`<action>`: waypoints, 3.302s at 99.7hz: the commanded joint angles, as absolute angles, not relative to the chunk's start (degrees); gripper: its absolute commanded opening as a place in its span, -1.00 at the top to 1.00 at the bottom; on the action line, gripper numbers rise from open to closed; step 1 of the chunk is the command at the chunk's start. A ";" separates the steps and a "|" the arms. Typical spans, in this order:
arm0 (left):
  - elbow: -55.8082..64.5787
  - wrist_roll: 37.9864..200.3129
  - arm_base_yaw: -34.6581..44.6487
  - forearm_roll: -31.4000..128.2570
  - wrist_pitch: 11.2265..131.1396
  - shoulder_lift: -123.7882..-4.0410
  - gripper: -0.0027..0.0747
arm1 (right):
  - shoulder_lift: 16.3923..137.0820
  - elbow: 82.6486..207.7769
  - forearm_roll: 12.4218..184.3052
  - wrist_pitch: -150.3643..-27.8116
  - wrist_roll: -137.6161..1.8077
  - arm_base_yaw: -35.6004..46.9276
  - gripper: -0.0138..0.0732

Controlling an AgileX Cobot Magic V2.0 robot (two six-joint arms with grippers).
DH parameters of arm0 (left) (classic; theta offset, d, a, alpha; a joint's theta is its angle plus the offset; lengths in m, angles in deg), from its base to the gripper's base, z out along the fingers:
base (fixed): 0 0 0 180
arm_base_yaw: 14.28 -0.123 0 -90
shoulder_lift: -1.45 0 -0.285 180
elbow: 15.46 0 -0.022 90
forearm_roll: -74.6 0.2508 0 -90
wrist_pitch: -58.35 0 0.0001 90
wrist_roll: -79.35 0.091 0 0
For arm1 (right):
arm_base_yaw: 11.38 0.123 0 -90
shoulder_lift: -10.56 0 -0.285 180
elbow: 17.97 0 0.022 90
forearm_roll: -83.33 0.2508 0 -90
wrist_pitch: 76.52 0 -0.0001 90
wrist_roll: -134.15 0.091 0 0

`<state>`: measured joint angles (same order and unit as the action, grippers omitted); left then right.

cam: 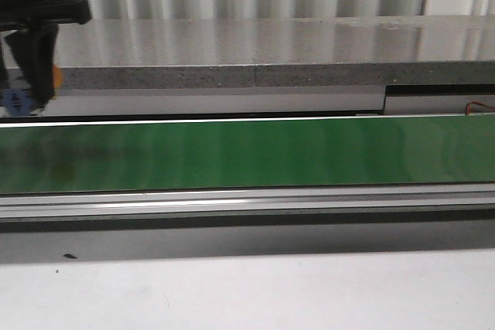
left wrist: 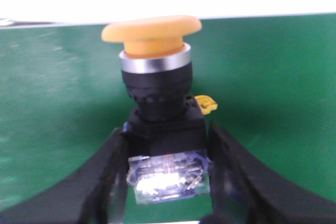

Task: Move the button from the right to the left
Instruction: 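Lift the button off the belt and carry it to the blue tray, then open the left gripper to drop the button into the blue tray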

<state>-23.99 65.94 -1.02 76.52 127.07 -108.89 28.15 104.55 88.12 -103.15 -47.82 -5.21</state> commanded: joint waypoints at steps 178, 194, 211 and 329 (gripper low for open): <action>-25.71 96.37 -35.23 85.67 123.10 -121.41 -0.38 | 28.47 105.98 87.72 -98.52 -48.43 -5.24 0.84; -25.71 94.01 -35.10 84.91 121.43 -118.49 -0.18 | 28.47 105.98 87.72 -98.52 -48.43 -5.24 0.84; -25.61 90.64 -35.10 80.00 117.31 -111.66 0.32 | 28.47 105.98 87.72 -98.52 -48.43 -5.24 0.84; 15.66 86.97 -10.54 64.80 83.08 -58.85 0.98 | 28.47 105.98 87.72 -98.52 -48.43 -5.24 0.84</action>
